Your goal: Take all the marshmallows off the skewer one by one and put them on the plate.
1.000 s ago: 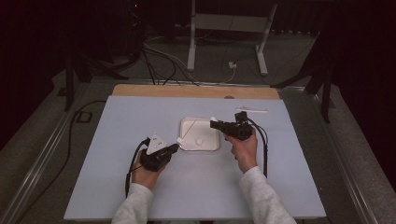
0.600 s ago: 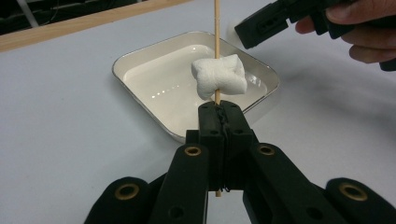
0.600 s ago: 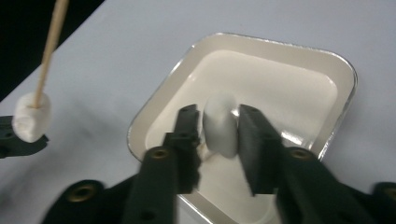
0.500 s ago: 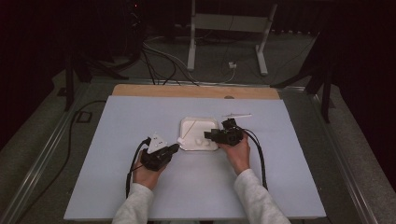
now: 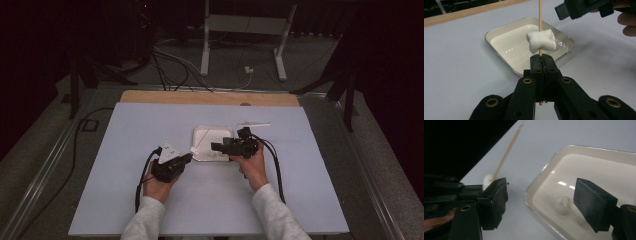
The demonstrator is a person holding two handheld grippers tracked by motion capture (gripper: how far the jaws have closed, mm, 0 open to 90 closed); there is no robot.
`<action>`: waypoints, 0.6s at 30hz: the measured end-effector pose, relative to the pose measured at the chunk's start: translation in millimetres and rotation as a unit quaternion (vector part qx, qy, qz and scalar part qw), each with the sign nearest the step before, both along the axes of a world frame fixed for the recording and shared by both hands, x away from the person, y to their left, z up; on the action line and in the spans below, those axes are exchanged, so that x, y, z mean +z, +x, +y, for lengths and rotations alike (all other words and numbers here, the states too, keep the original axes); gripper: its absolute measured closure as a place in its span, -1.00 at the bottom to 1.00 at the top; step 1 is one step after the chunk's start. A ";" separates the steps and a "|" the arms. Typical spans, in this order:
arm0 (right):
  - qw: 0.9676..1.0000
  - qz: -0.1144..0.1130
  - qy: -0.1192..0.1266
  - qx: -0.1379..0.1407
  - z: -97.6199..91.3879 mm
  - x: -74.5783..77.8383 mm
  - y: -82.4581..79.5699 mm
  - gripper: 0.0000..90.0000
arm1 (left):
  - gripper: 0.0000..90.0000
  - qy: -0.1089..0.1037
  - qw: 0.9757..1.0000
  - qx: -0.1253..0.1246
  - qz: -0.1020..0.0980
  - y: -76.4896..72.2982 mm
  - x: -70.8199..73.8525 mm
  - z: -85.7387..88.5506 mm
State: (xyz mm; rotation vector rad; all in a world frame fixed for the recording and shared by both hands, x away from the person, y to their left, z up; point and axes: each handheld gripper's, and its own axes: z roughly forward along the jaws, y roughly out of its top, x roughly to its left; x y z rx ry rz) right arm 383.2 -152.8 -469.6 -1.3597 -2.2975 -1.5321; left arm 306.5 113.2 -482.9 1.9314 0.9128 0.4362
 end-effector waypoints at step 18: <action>0.991 0.054 0.094 0.074 35.6 -10.2 -10.0 0.39 | 1.00 -0.002 1.000 -0.016 -0.001 -1.6 0.9 -6.8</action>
